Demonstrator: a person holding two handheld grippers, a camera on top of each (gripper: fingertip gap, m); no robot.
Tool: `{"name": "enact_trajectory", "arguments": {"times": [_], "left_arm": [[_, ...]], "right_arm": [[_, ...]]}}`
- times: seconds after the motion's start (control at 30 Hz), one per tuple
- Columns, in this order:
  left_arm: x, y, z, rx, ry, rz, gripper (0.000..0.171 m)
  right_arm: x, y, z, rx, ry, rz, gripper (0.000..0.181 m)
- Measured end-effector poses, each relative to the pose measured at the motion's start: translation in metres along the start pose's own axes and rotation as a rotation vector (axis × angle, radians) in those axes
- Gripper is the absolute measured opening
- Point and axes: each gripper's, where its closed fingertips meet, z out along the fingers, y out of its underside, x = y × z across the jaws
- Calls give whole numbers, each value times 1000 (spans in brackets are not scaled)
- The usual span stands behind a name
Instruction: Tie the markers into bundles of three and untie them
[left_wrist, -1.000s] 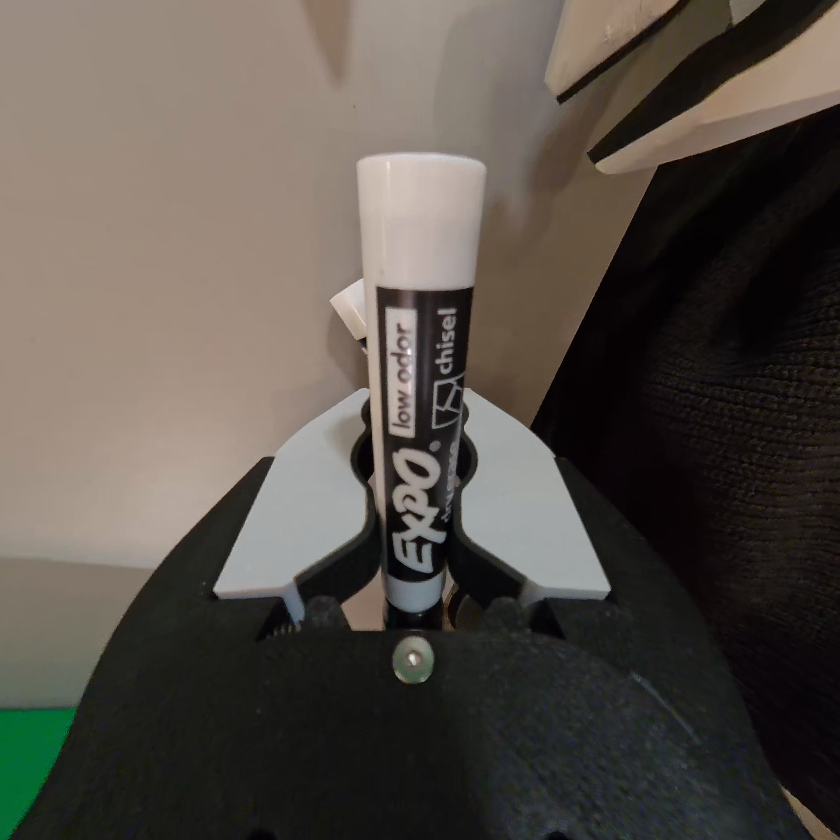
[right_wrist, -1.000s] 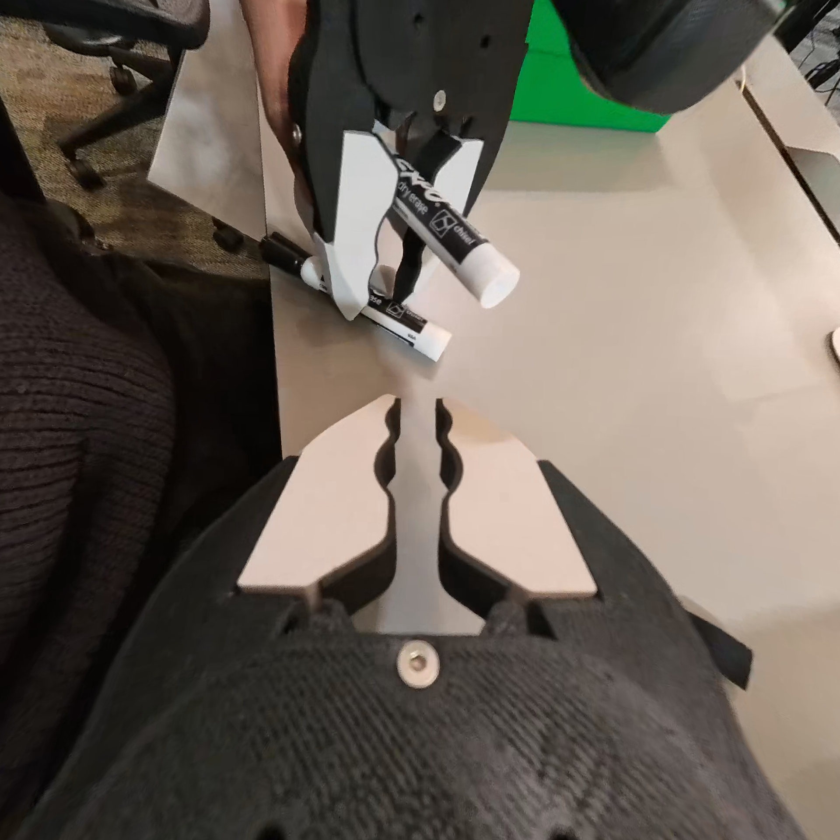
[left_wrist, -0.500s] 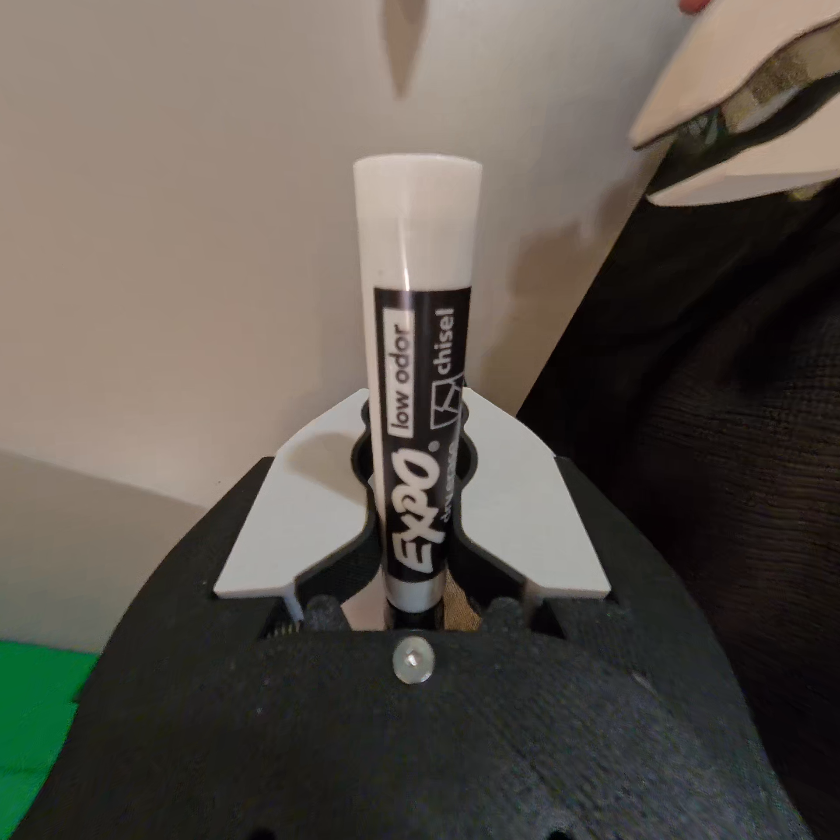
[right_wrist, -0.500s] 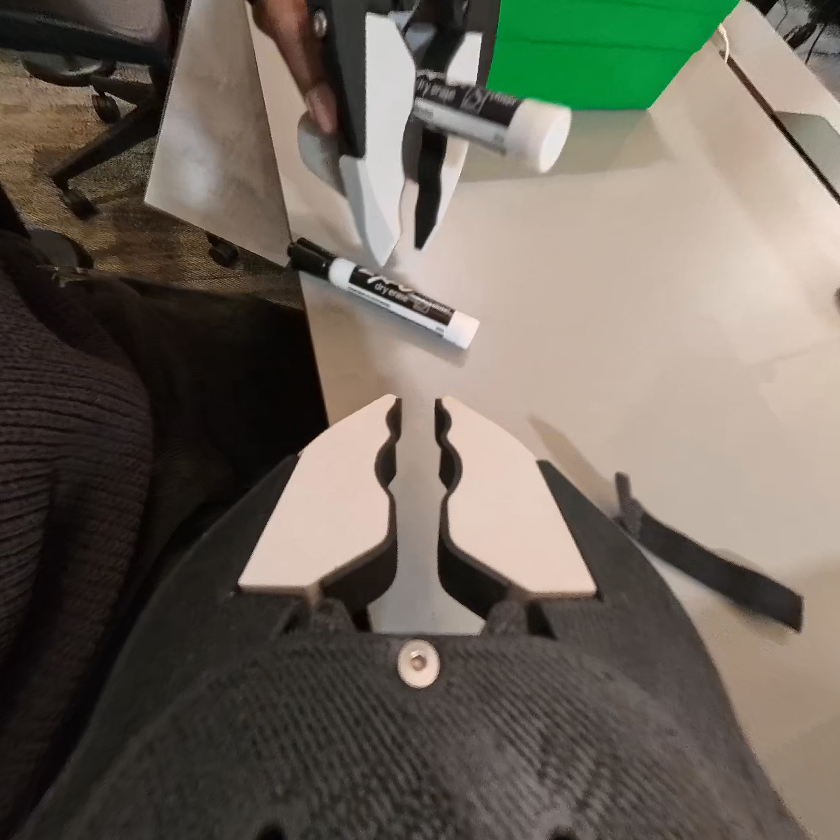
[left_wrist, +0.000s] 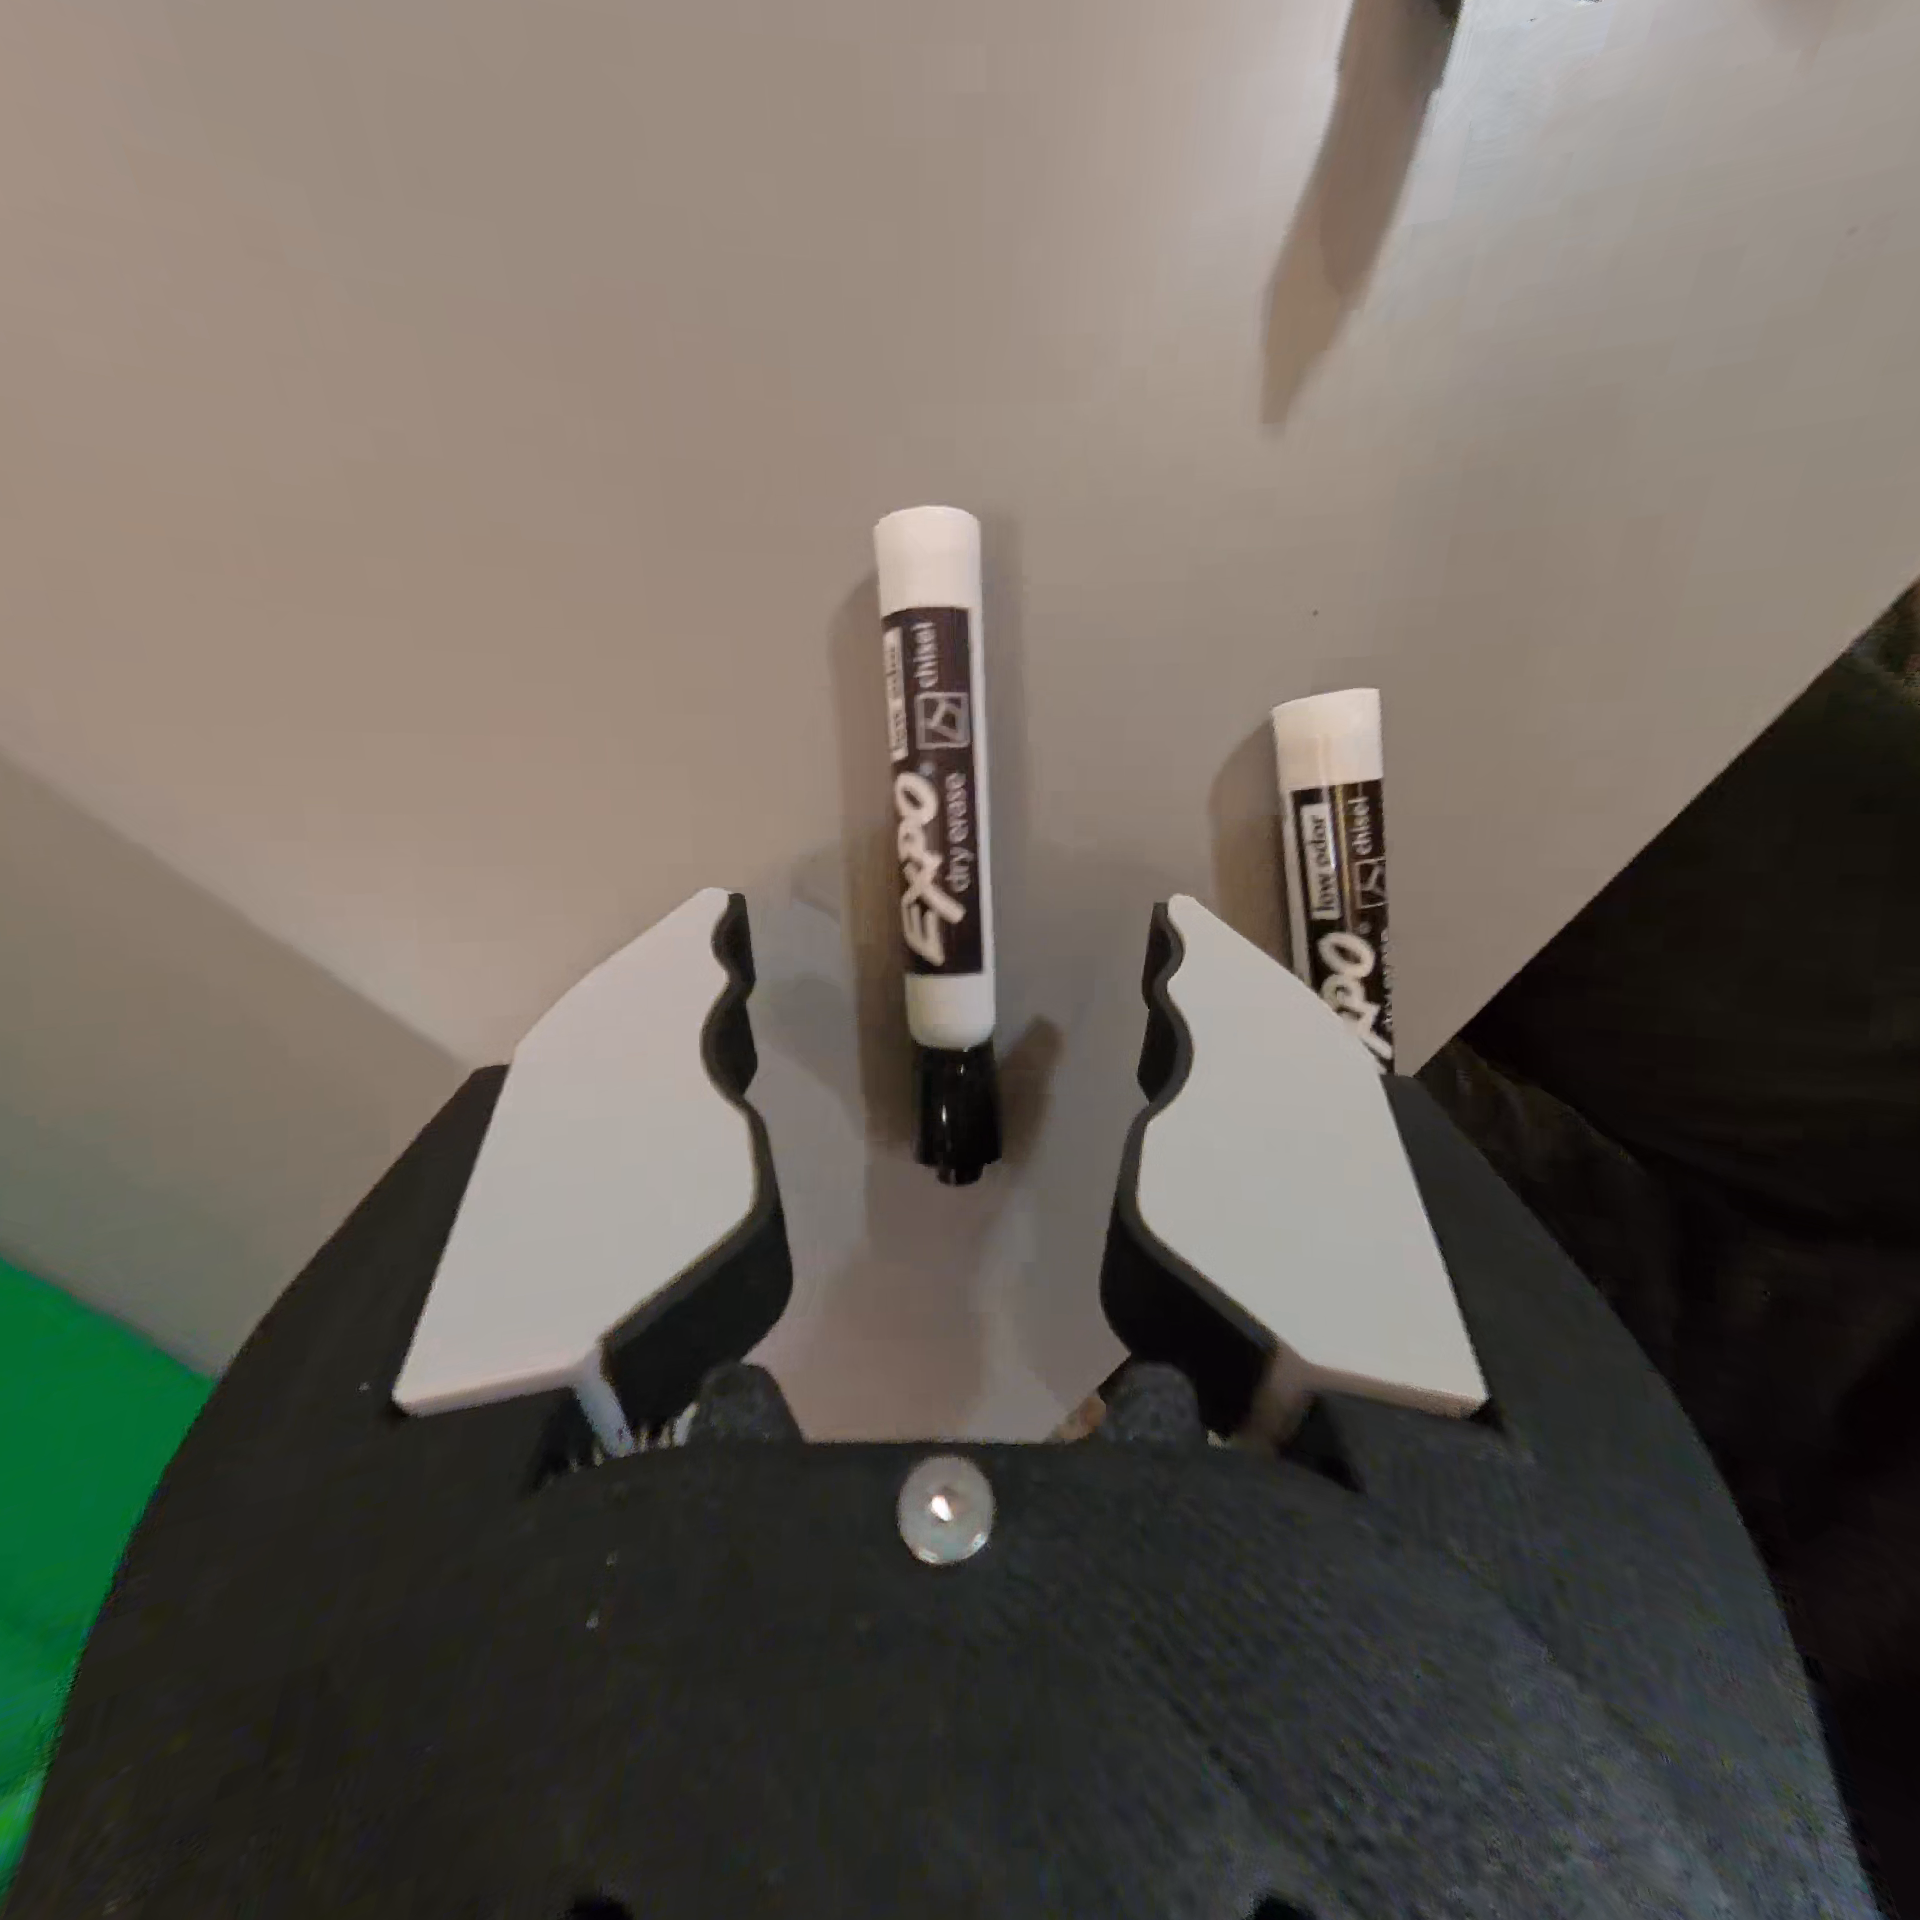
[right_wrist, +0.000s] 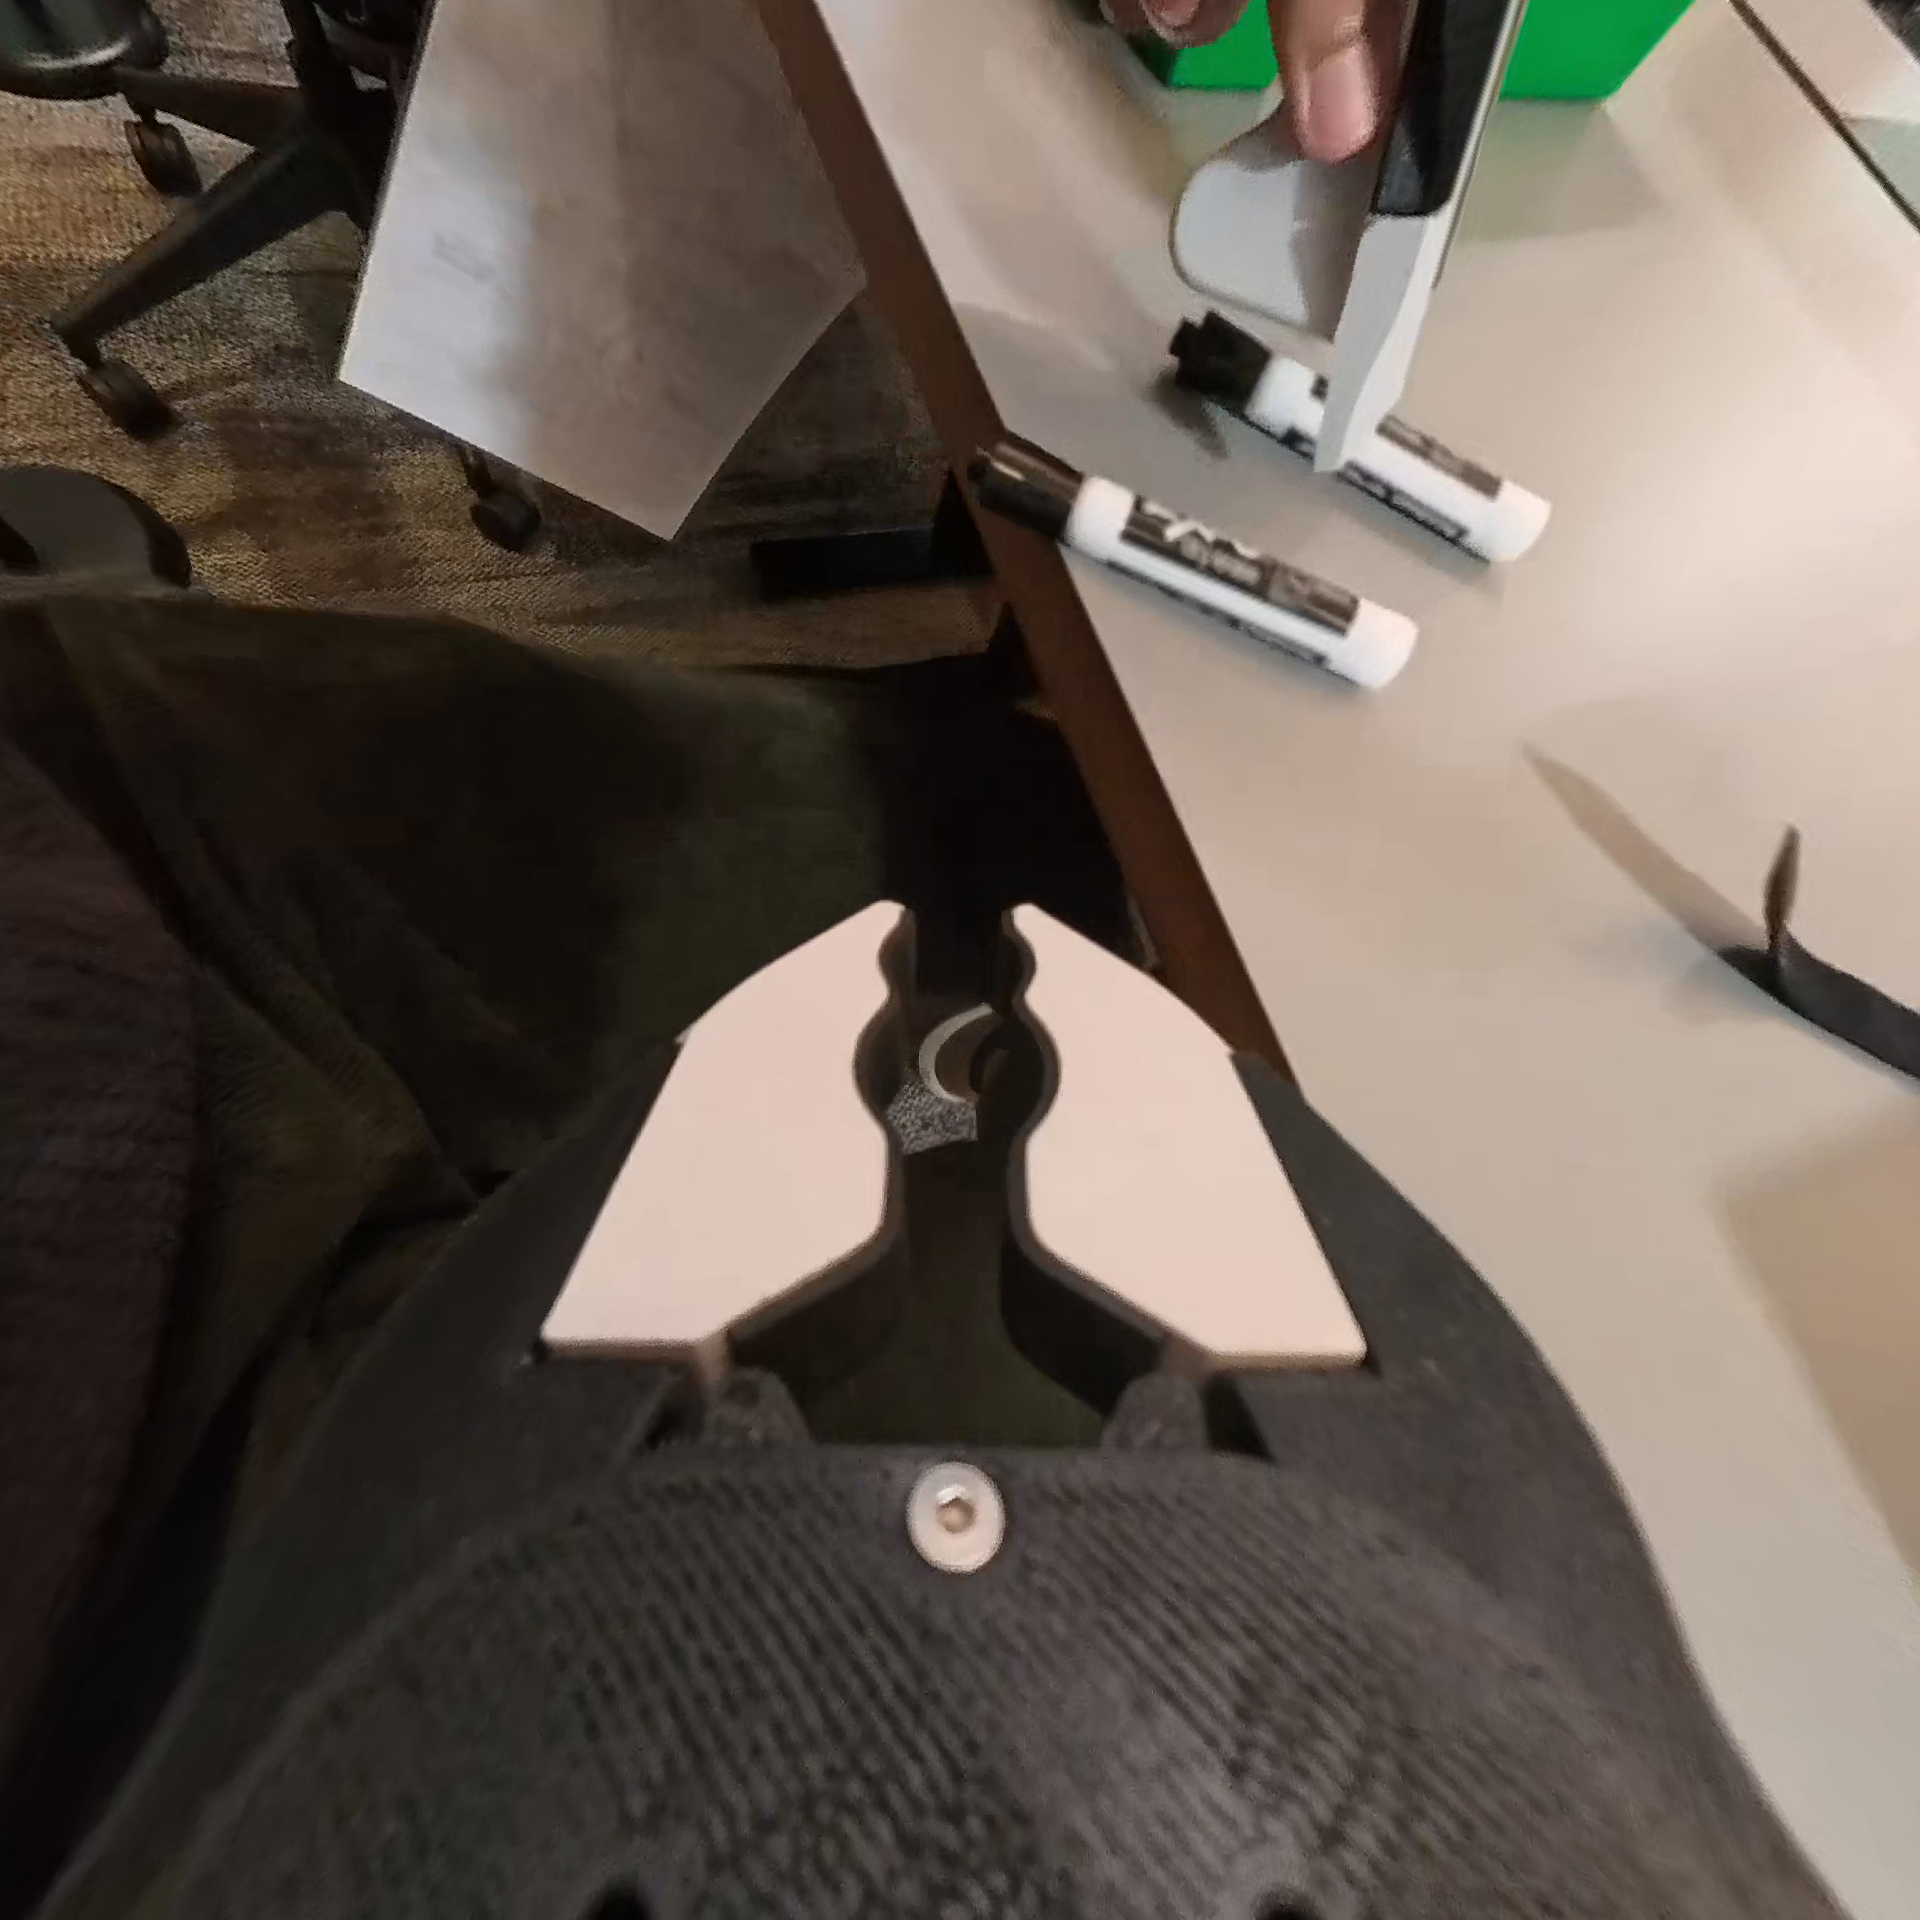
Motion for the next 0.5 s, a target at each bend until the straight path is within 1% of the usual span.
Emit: {"name": "enact_trajectory", "arguments": {"times": [0.1,0.2,0.27,0.33,0.4,0.5], "left_arm": [[15,7,-16,121,-82,-9,72],[34,19,-36,278,-132,-36,70],[42,27,-49,399,-176,-61,67],[48,38,-59,470,-201,-83,65],[55,54,-61,486,-187,-121,63],[68,86,-48,436,-104,-203,64]], "right_arm": [[-6,-4,21,0,-16,-1,19],[2,-7,43,-3,7,-4,27],[6,-9,55,0,2,15,27],[5,-12,65,13,-37,71,26],[2,-15,70,35,-77,130,25],[3,-20,76,55,-89,181,25]]}}
